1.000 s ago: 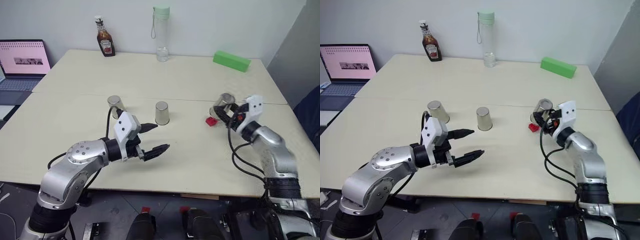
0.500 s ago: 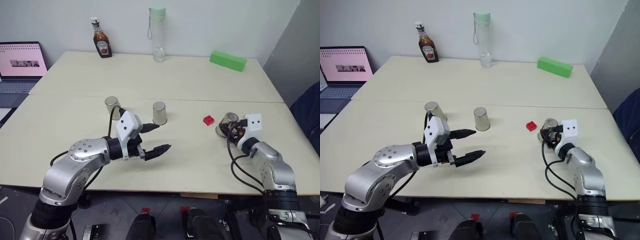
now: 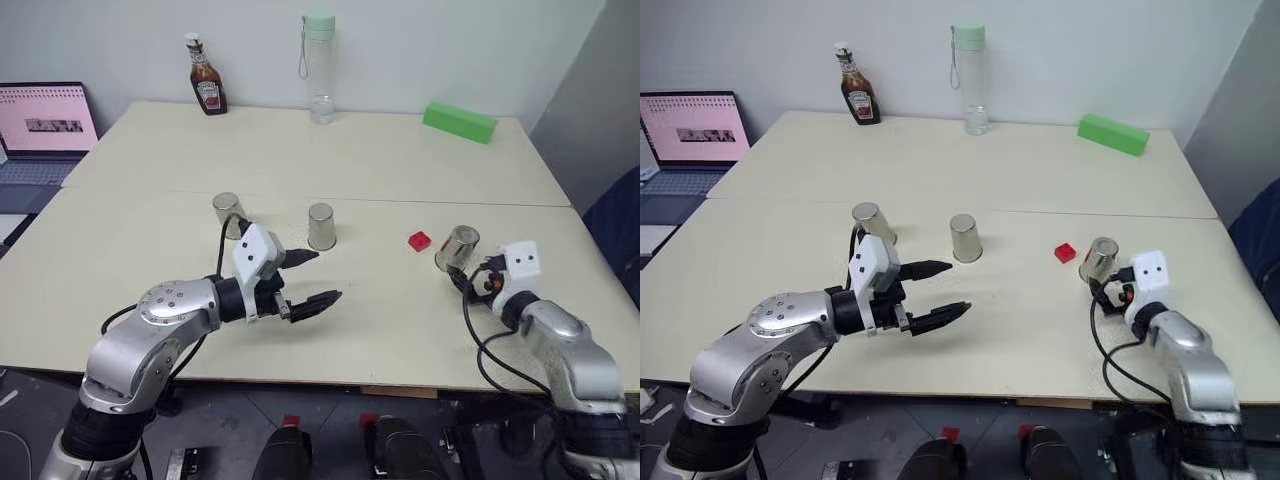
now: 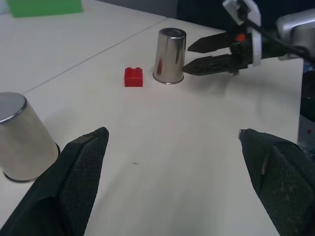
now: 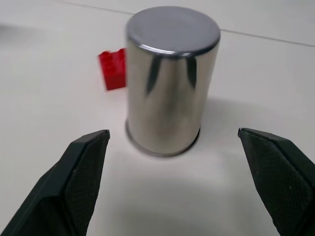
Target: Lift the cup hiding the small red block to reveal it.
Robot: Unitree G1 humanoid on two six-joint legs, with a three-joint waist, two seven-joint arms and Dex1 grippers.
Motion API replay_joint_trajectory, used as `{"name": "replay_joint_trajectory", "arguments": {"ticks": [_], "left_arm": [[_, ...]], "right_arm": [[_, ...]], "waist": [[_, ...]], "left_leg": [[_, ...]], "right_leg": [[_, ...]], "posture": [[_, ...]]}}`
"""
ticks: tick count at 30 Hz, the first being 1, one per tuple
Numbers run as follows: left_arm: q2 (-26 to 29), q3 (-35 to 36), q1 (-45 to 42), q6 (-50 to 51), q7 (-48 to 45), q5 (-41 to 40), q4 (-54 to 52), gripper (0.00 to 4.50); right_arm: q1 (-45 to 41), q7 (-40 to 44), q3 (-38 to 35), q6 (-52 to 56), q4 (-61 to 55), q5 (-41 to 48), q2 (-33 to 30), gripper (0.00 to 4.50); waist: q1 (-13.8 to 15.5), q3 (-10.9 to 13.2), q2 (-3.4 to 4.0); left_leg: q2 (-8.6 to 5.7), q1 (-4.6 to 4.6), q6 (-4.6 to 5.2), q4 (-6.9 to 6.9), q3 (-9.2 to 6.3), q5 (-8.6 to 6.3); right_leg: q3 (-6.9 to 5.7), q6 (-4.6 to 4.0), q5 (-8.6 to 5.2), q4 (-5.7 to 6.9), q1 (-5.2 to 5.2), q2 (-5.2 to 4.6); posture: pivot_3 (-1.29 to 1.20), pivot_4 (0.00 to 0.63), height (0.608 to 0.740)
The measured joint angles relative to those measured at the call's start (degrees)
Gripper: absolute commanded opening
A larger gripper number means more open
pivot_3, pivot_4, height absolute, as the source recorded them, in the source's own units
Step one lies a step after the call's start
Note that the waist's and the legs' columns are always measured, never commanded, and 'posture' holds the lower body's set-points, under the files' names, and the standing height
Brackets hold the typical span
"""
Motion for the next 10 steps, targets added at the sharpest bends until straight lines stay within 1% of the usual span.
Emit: {"name": "replay_joint_trajectory", "arguments": {"ticks": [3, 4, 6, 7, 10], "left_arm": [[0.1, 0.4, 0.4, 0.0, 0.1, -0.1, 0.0, 4.50], [0.2, 0.9, 0.5, 0.1, 0.6, -0.2, 0.0, 4.50], [0.3, 1.5, 1.1, 0.6, 1.2, -0.2, 0.0, 4.50], [0.3, 1.7, 1.5, 0.9, 1.3, -0.1, 0.0, 4.50], [0.4, 1.7, 1.9, 1.1, 1.2, -0.2, 0.0, 4.50]], "right_arm": [[1.3, 0.5, -1.6, 7.1, -9.0, 6.0, 0.3, 4.45], [1.6, 0.7, -1.7, 9.6, -12.8, 8.8, 0.4, 4.45], [1.8, 1.0, -0.9, 12.3, -17.8, 11.6, 0.4, 4.45], [1.6, 0.5, -0.5, 13.1, -19.0, 12.4, 0.7, 4.45], [1.3, -2.3, -0.3, 14.3, -17.4, 11.3, 1.1, 4.45]], "waist": [[-0.2, 0.0, 0.00], [-0.2, 0.0, 0.00], [-0.2, 0.0, 0.00], [-0.1, 0.0, -0.02], [-0.1, 0.0, -0.03]], "left_leg": [[0.04, 0.07, 0.00, 0.02, 0.02, 0.00], [0.07, 0.10, 0.00, 0.03, 0.00, 0.00], [0.08, 0.13, 0.00, 0.03, -0.02, 0.00], [0.08, 0.13, 0.00, 0.04, -0.02, 0.00], [-0.02, 0.09, 0.00, 0.04, 0.06, 0.00]], "right_leg": [[0.02, 0.00, 0.00, 0.03, 0.01, 0.01], [0.00, -0.02, -0.02, 0.04, 0.04, 0.02], [-0.02, -0.21, -0.12, 0.04, 0.06, 0.02], [-0.03, -0.24, -0.15, 0.02, 0.08, 0.03], [0.02, -0.26, -0.16, -0.02, 0.06, -0.01]], "posture": [[0.00, 0.150, 0.740], [0.00, 0.150, 0.740], [0.00, 0.150, 0.740], [0.00, 0.150, 0.740], [0.00, 0.150, 0.740]]}}
